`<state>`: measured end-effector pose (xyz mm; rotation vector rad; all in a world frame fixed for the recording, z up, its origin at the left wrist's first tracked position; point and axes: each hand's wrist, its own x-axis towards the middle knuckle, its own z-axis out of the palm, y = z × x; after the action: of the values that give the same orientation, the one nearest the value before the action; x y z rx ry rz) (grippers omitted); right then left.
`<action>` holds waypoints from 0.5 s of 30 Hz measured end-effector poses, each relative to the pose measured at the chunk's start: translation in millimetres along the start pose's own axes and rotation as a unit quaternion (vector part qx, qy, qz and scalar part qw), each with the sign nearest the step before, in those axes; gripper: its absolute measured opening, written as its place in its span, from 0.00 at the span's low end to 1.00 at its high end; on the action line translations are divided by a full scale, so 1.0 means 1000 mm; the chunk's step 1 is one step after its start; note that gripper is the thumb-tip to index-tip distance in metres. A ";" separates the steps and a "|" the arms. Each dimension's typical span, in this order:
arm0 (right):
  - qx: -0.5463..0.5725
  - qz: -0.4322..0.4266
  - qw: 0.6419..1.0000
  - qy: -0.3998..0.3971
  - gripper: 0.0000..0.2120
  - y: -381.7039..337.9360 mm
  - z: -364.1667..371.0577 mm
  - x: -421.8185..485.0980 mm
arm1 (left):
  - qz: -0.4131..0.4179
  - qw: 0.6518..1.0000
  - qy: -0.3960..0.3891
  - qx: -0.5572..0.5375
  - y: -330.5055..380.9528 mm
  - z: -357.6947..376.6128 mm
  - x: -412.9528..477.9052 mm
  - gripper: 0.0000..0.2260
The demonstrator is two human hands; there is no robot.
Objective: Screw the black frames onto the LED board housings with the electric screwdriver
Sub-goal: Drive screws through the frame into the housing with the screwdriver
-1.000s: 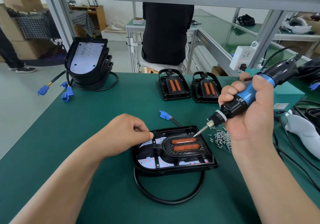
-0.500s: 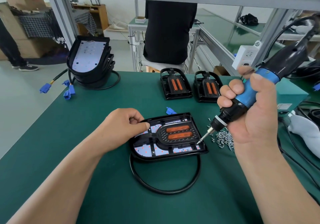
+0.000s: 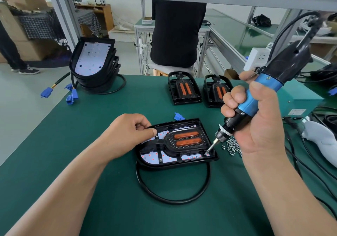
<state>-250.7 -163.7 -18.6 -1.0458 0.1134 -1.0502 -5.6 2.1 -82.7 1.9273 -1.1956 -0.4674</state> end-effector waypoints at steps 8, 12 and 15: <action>-0.018 0.000 0.999 -0.028 0.10 0.002 0.003 -0.001 | -0.003 1.000 0.010 0.004 -0.001 0.003 -0.001 0.09; -0.018 0.005 0.999 -0.049 0.10 0.004 0.004 -0.003 | 0.002 0.999 0.042 0.034 0.000 0.011 -0.006 0.07; -0.023 0.014 0.998 -0.050 0.09 0.003 0.003 -0.003 | -0.004 0.998 0.051 0.039 0.002 0.014 -0.006 0.08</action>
<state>-248.5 -158.8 -20.4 -1.1336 0.0713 -0.9716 -19.1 1.2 -90.4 1.9984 -1.1552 -0.3256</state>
